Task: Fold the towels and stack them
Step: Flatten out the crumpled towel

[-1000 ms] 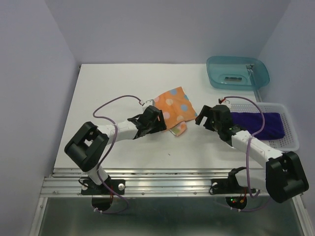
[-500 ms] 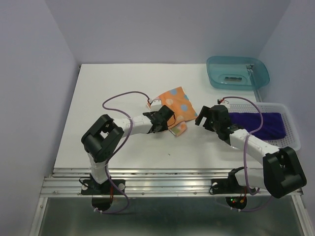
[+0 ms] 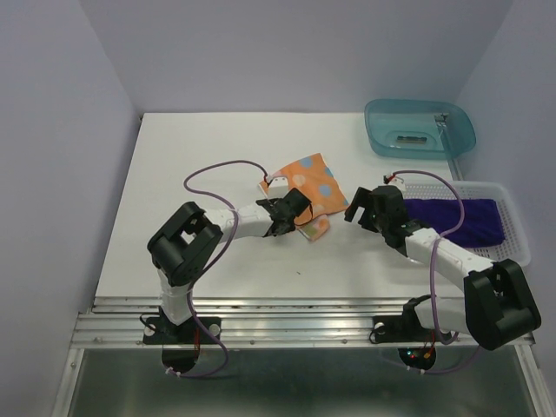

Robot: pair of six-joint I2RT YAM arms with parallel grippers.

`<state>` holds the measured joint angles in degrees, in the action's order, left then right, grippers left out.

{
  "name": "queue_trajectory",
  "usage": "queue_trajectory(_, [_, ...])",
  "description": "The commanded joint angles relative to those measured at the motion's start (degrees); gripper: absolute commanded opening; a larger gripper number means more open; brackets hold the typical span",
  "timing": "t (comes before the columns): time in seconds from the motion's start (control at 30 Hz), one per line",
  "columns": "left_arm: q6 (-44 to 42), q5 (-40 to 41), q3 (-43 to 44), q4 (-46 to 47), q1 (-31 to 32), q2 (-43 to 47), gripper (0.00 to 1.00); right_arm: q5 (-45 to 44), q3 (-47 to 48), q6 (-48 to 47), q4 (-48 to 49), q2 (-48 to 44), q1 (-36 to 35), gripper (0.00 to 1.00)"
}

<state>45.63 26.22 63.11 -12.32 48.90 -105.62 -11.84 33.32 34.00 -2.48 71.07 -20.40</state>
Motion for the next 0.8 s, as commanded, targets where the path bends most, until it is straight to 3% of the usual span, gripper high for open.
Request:
queue_trajectory(0.0, [-3.96,-1.87,-2.73,-5.61,0.14,-4.15,0.46,-3.11,1.92,-1.13,1.78,0.30,0.01,1.00])
queue_trajectory(0.2, [-10.20,-5.99,-2.29,-5.70,0.40,-5.03,0.34,-3.19,1.92,-1.13,1.95,0.30,0.01,1.00])
queue_trajectory(0.23, [-11.25,-6.70,-1.68,-5.88,0.66,-5.55,0.26,-3.37,2.01,-1.39,1.87,0.47,0.01,1.00])
queue_trajectory(0.3, [-12.58,-6.97,-1.33,-6.93,1.10,-5.91,0.21,-3.72,2.19,-1.48,1.69,0.48,0.01,1.00])
queue_trajectory(0.37, [-10.75,-5.05,-0.89,-9.99,1.10,-6.26,0.00,-3.63,2.19,-1.65,1.78,0.21,0.01,1.00])
queue_trajectory(0.77, [-1.69,0.49,-10.19,-11.84,-0.21,3.13,0.00,1.37,2.27,-3.41,4.32,1.79,0.01,1.00])
